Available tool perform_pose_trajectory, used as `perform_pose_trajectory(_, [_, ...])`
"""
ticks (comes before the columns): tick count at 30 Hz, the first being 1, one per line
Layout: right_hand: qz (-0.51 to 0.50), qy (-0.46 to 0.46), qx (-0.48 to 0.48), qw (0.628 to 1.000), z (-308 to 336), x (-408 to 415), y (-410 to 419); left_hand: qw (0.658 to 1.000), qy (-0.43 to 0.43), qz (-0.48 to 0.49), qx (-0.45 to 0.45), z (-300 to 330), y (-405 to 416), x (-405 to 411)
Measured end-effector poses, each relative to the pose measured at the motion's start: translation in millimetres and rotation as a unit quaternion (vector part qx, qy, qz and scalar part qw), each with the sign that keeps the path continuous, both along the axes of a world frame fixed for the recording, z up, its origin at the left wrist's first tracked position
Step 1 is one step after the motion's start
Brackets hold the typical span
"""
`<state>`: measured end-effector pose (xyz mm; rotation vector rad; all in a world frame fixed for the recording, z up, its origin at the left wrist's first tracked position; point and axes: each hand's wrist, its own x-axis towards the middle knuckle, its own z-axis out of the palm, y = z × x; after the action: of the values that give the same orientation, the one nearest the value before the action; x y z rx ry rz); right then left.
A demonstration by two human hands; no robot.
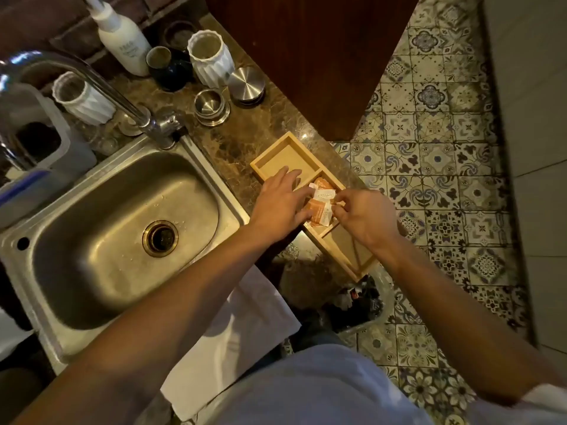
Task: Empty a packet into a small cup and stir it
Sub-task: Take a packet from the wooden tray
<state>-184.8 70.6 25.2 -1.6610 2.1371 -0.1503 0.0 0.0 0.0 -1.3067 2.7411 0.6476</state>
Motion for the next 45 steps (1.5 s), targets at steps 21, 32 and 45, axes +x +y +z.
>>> perform_pose_trajectory(21, [0.019,0.073,0.108,0.991,-6.7,11.7,-18.9,0.996,-0.081,-0.009,-0.031,-1.0,-2.2,-23.1])
perform_pose_trajectory(32, [0.060,-0.023,-0.007,0.998,-4.4,9.4,-3.9,0.995,0.001,0.000,-0.096,-3.9,-1.4,-1.3])
perform_pose_trajectory(45, [0.054,-0.194,-0.140,0.969,64.7,27.7,-4.8,0.982,0.172,0.060,-0.046,61.8,26.4,50.6])
